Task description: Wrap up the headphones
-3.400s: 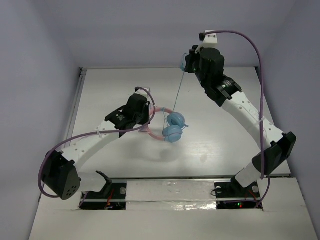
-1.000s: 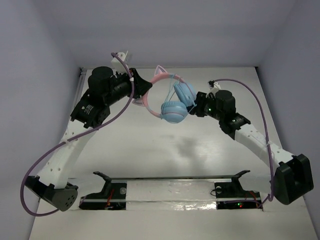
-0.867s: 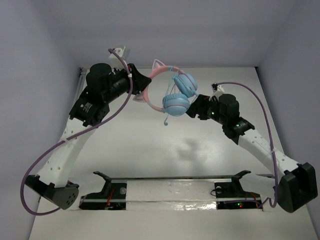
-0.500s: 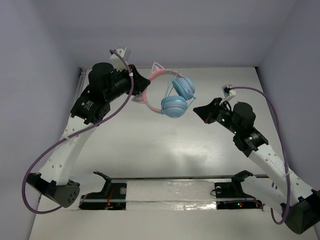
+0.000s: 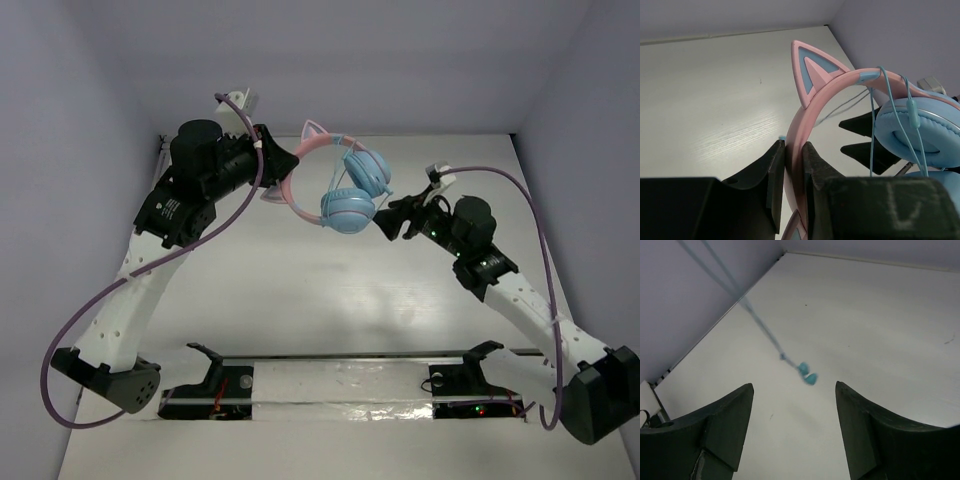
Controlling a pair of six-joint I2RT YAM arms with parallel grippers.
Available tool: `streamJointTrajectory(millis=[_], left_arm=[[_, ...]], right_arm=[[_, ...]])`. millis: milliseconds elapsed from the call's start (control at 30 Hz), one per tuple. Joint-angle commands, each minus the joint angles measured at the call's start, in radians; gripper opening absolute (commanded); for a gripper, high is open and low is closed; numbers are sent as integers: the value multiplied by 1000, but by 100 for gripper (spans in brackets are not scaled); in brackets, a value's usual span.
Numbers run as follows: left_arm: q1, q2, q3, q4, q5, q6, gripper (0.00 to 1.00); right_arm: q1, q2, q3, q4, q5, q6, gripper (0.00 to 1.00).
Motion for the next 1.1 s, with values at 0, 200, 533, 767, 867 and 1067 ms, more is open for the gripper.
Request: streamJointTrajectory(millis=[0,200,533,767,867,1067], left_arm=[[4,-21,64,64,26,-14,0],[4,-24,55,60,23,-16,0],[4,-37,45,54,26,-20,0],[4,-30,78,54,12,-22,0],[4,-25,81,65,12,-37,0],[4,-45,23,134,-31,-88,0]], right_arm=[[1,85,75,99,-94,-46,73],[85,232,85,224,-259,8,81],[103,439,84,509,-370,129,56],[103,475,101,480,-356,103,46],[112,482,78,533,-359,134,35],[151,499,31,576,-271,201,2]])
